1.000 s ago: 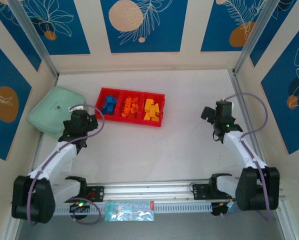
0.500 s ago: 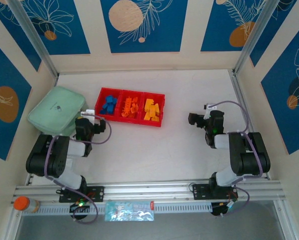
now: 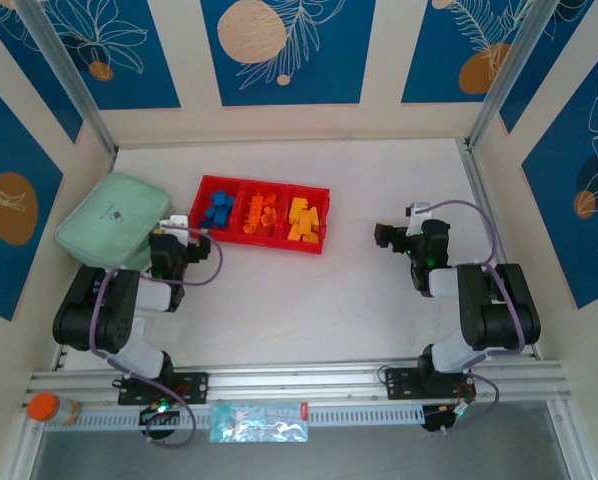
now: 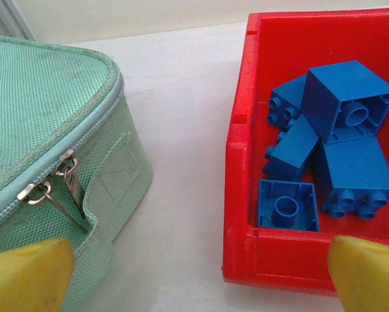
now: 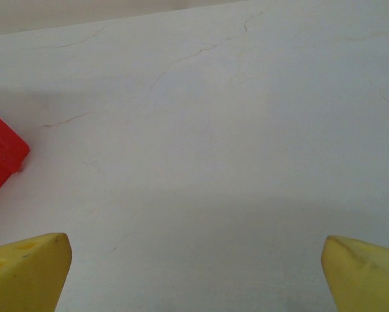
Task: Sort the legos into containers by color
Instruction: Reset both arms
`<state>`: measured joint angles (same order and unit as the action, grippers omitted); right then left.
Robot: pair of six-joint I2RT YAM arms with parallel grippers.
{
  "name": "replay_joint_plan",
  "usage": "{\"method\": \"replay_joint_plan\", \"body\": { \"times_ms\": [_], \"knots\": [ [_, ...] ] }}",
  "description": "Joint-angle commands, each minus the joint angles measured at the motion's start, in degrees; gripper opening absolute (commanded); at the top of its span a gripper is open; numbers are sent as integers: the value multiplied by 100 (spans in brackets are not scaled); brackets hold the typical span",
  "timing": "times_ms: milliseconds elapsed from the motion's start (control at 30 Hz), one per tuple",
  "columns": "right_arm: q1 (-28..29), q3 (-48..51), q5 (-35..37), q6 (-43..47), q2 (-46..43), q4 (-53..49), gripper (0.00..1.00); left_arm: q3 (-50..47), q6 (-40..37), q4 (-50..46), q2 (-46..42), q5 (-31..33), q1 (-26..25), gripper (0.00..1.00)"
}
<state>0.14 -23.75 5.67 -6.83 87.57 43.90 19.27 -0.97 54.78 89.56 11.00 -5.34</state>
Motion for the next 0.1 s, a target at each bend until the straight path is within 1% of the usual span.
{"method": "replay_joint_plan", "body": {
  "times_ms": [0,67],
  "knots": [
    [-32,-71,-119,94,-25,135,99,102,-12,173,24,22,51,99],
    [-17,-24,-102,111,-46,190,99,138,-51,96,16,-94,51,99]
  ]
}}
